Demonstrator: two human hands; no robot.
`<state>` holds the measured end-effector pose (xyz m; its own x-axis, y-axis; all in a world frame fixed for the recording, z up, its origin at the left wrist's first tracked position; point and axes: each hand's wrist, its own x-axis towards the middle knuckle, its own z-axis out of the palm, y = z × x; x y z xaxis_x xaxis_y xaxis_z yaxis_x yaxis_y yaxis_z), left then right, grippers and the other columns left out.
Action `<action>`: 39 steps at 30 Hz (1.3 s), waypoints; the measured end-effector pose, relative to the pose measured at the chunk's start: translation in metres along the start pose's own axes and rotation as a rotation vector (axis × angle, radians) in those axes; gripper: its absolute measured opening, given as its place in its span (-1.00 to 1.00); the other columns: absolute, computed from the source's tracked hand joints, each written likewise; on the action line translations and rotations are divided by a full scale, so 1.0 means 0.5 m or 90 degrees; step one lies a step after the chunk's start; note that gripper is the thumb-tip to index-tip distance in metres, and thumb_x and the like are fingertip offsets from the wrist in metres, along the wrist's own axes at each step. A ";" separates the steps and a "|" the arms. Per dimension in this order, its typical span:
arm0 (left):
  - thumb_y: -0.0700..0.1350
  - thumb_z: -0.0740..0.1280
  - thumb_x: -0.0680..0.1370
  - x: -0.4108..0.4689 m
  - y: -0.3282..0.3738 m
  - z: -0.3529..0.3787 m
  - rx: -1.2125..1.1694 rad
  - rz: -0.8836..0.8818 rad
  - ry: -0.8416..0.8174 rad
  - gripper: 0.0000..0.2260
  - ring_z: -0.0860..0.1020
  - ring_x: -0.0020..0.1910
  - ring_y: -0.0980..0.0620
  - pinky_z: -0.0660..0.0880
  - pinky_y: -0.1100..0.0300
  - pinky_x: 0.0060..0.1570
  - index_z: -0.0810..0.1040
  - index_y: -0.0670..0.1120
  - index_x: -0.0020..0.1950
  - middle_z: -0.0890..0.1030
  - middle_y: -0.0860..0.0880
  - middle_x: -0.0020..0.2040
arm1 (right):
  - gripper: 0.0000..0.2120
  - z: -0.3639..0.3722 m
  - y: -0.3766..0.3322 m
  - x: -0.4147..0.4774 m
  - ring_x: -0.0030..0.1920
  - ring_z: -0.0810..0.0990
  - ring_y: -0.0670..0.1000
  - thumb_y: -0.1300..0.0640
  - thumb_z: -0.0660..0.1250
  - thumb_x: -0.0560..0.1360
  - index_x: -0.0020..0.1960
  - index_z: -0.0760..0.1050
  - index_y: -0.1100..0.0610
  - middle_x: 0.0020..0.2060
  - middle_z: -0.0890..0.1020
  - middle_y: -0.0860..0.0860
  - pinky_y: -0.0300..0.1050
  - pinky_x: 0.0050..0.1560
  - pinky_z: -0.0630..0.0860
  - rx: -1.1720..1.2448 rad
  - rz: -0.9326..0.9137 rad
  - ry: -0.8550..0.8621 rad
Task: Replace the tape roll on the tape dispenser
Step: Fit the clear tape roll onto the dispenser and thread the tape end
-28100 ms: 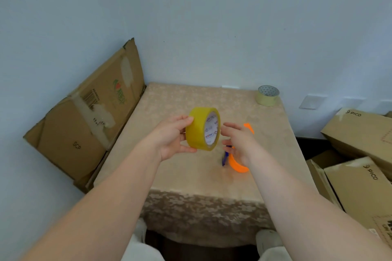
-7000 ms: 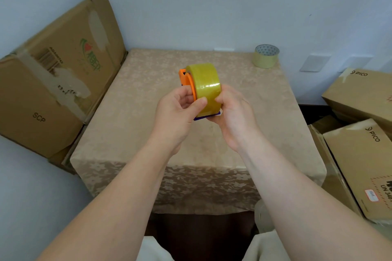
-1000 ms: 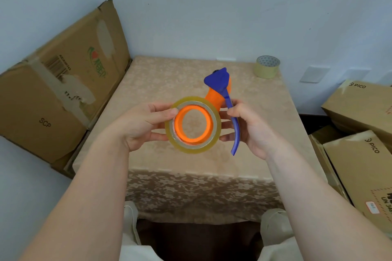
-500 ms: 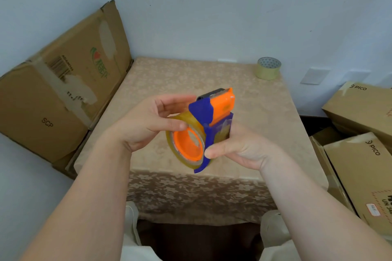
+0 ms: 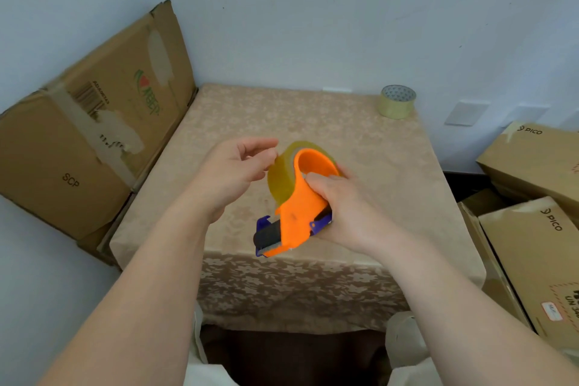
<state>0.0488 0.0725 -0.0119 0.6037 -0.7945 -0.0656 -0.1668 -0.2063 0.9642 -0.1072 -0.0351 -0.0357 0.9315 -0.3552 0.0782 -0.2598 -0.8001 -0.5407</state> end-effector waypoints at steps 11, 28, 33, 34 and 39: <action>0.12 0.28 0.52 0.002 0.008 0.022 0.008 -0.061 0.051 -0.56 0.53 -0.21 -0.01 0.60 0.04 -0.14 0.49 -0.30 0.03 0.52 -0.10 -0.18 | -0.70 0.025 0.015 0.001 -0.11 0.49 0.11 0.29 0.36 0.35 -0.07 0.31 0.03 -0.47 0.51 0.01 0.13 0.48 -0.05 -0.320 -0.146 0.177; -0.19 0.19 0.58 -0.001 0.016 0.022 -0.015 -0.035 0.052 -0.83 0.51 -0.23 -0.01 0.57 0.13 -0.16 0.42 -0.16 -0.21 0.51 -0.14 -0.21 | -0.87 0.021 0.032 0.001 -0.08 0.44 0.07 0.27 0.21 0.38 -0.10 0.43 0.12 -0.43 0.53 0.01 0.13 0.49 -0.08 -0.299 -0.146 0.242; -0.32 0.15 0.58 -0.006 0.028 0.022 -0.186 -0.076 0.030 -0.73 0.59 -0.24 0.03 0.60 0.27 -0.25 0.39 -0.16 -0.31 0.60 -0.12 -0.18 | -0.55 0.005 0.032 0.005 -0.03 0.40 0.08 0.43 0.40 0.20 -0.09 0.34 0.03 -0.35 0.44 0.01 0.22 0.45 -0.04 -0.171 -0.101 0.273; -0.33 0.14 0.58 -0.008 0.032 0.022 -0.214 -0.079 0.021 -0.73 0.60 -0.26 0.06 0.61 0.28 -0.26 0.39 -0.16 -0.31 0.60 -0.12 -0.18 | -0.49 0.001 0.026 0.002 -0.04 0.39 0.05 0.42 0.43 0.21 -0.11 0.27 -0.04 -0.32 0.42 0.01 0.25 0.43 0.02 -0.135 -0.082 0.256; -0.36 0.14 0.57 -0.011 0.039 0.021 -0.373 -0.110 -0.002 -0.75 0.64 -0.28 0.08 0.63 0.25 -0.17 0.44 -0.25 -0.29 0.59 -0.16 -0.22 | -0.68 -0.001 0.013 -0.001 0.15 0.42 0.20 0.30 0.47 0.29 0.00 0.53 0.09 -0.04 0.53 0.12 0.04 0.23 0.38 -0.020 0.034 0.178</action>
<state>0.0340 0.0669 0.0047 0.5816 -0.7794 -0.2331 0.3901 0.0157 0.9206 -0.1094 -0.0401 -0.0389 0.8115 -0.5127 0.2803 -0.3183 -0.7901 -0.5238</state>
